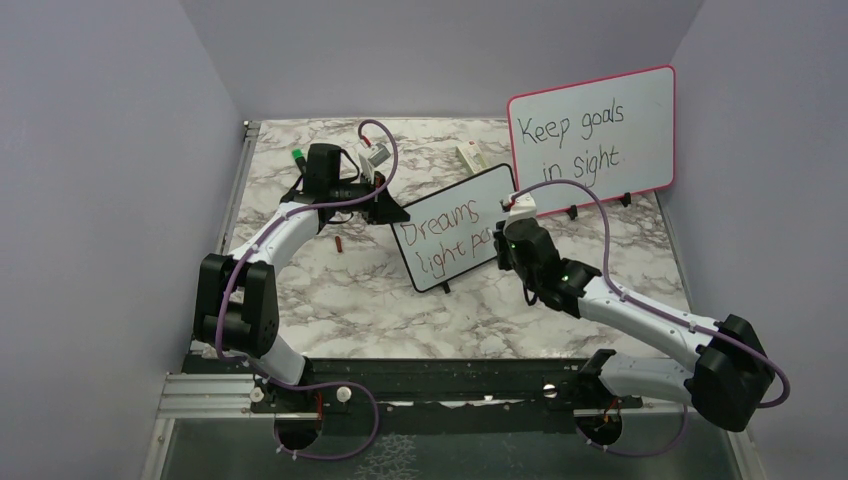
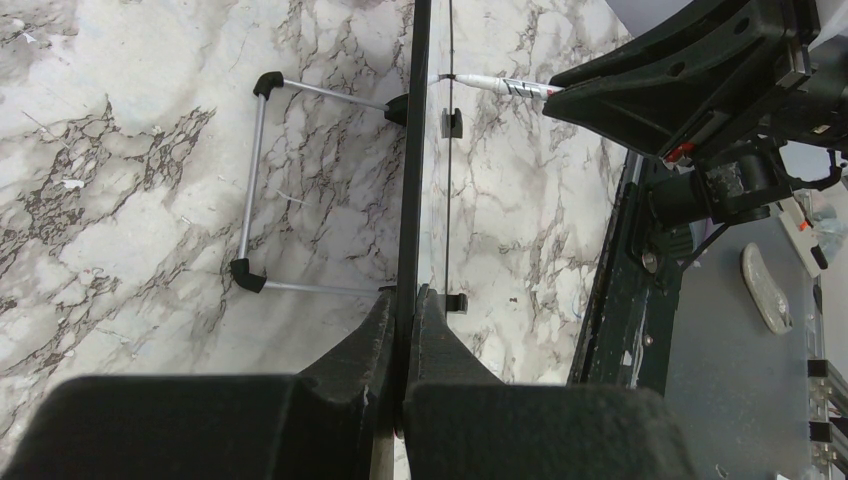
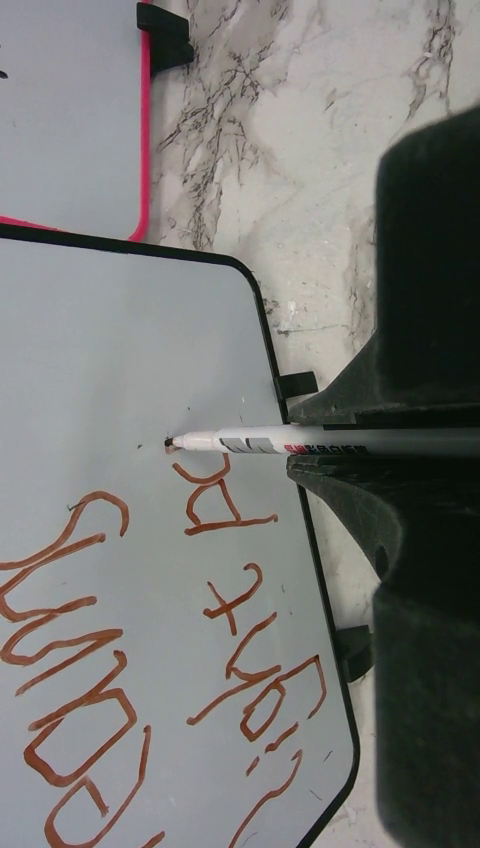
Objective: Write a sentence on the whiteboard
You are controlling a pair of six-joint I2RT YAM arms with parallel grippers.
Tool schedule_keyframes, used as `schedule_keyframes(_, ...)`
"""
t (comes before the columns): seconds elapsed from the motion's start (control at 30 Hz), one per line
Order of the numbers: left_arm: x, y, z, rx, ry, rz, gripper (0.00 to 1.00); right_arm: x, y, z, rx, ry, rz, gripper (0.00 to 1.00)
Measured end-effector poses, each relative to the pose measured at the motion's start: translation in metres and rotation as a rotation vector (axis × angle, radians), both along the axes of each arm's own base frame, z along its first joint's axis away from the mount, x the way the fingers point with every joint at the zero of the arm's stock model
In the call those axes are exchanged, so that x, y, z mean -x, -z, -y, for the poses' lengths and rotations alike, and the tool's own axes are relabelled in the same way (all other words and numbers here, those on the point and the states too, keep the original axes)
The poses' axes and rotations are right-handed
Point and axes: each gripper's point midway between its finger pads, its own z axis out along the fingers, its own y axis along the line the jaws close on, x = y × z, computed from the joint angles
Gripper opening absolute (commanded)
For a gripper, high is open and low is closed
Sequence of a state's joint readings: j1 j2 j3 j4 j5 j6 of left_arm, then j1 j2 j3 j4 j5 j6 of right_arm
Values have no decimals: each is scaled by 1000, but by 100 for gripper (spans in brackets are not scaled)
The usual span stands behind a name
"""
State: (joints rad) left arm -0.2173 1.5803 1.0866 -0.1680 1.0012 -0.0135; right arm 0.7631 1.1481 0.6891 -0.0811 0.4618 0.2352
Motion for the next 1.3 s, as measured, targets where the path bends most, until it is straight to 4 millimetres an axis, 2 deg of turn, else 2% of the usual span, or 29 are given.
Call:
schedule_keyframes(1.0,0,0,0,0,0,-2,0,13,26,12,34,16,-70,1)
schedule_keyframes(1.13,0,0,0,-1,0,-3,0,14,25,13,30,18,-68,1)
schedule_keyframes(1.3,0,0,0,-1,0,-3,0,14,13,14,7,16,-37,1)
